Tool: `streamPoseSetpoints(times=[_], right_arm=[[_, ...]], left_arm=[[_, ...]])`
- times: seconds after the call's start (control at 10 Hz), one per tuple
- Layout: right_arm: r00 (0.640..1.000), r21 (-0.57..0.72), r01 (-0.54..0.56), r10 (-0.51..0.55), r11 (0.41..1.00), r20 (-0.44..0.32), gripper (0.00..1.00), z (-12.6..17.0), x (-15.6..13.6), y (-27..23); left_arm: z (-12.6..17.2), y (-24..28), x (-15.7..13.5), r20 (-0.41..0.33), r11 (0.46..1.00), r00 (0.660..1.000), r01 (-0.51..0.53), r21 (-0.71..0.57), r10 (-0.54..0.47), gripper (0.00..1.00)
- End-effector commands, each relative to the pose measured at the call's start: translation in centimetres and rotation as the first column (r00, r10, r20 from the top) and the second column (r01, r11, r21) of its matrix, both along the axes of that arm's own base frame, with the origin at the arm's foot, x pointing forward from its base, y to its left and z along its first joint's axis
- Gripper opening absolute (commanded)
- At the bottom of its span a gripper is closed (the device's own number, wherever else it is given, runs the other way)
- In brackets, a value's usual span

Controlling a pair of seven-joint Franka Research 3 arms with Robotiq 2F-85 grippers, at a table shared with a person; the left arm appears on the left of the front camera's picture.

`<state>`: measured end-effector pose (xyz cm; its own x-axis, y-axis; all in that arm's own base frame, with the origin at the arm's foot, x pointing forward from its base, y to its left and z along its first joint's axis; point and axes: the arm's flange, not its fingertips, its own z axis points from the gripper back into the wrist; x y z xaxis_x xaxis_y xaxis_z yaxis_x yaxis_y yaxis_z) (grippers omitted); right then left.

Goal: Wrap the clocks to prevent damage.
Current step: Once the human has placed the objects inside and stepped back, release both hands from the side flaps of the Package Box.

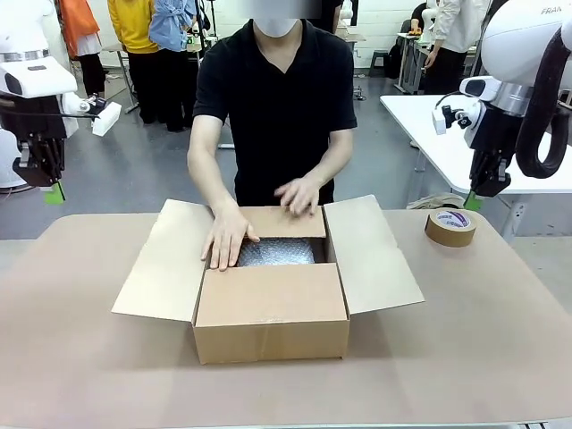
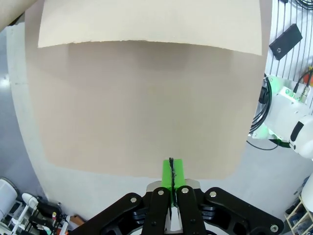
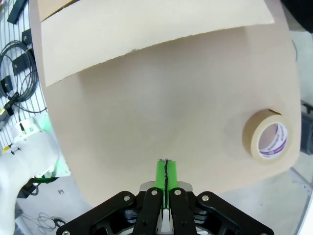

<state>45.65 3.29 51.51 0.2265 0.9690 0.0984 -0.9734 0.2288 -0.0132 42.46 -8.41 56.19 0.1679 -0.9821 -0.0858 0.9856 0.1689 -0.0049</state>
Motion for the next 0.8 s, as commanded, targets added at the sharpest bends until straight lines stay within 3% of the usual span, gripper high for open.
streamPoseSetpoints(times=[0.0,0.7], right_arm=[[1.0,0.011,0.004,-0.004,1.0,-0.004,0.01,-0.13,0.03,0.07],[1.0,0.011,0.004,-0.004,1.0,-0.004,0.01,-0.13,0.03,0.07]], left_arm=[[-0.03,-0.04,0.12,-0.024,1.0,1.0,0.006,0.007,-0.006,0.0],[-0.03,-0.04,0.12,-0.024,1.0,1.0,0.006,0.007,-0.006,0.0]])
